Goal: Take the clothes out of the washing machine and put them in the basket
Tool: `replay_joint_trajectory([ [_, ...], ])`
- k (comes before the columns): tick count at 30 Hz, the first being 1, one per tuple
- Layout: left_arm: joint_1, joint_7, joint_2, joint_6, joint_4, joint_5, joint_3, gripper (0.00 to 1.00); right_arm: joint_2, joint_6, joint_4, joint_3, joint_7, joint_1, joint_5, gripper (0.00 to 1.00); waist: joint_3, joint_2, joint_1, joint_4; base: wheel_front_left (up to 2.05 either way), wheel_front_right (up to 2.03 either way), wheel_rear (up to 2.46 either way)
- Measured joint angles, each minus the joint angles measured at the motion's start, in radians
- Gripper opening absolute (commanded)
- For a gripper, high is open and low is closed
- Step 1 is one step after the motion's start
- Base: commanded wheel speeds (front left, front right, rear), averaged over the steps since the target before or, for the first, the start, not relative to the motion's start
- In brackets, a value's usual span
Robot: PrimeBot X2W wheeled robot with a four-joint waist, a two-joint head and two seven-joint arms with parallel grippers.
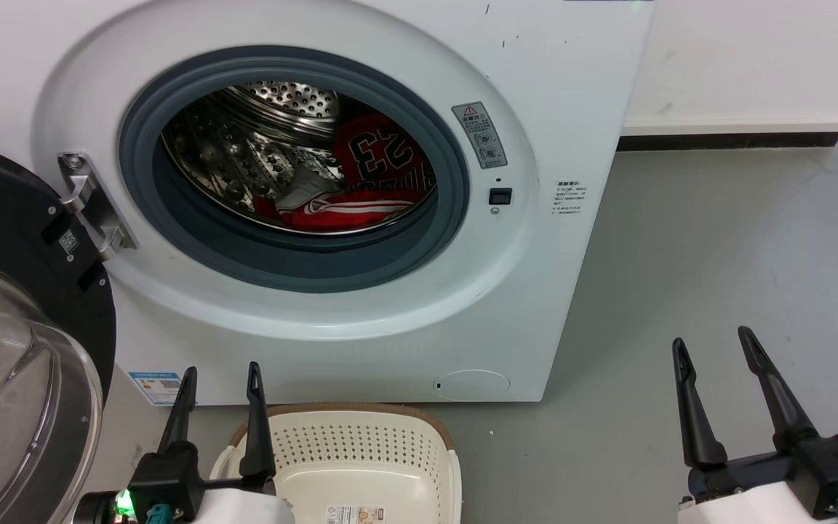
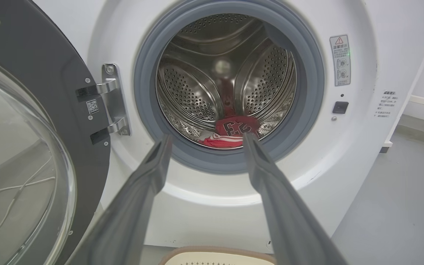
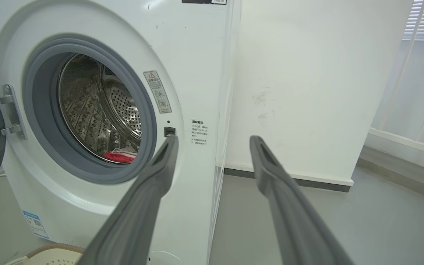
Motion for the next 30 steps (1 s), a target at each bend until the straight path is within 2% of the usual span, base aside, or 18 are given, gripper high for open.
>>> replay_joint_trajectory([
  [7, 0.006, -0.012, 0.0, 0.008, -0.003, 0.042, -0.005, 1.0, 0.0, 0.0, 0.032, -0.005, -0.012, 0.005, -0.04, 1.0, 0.002, 0.0, 0.0, 0.001, 0.0, 0.0, 0.0],
  [30, 0.011, -0.012, 0.0, 0.011, -0.001, 0.035, -0.003, 1.0, 0.0, 0.0, 0.072, -0.021, -0.012, 0.005, -0.015, 1.0, -0.002, 0.0, 0.0, -0.003, 0.0, 0.0, 0.0],
])
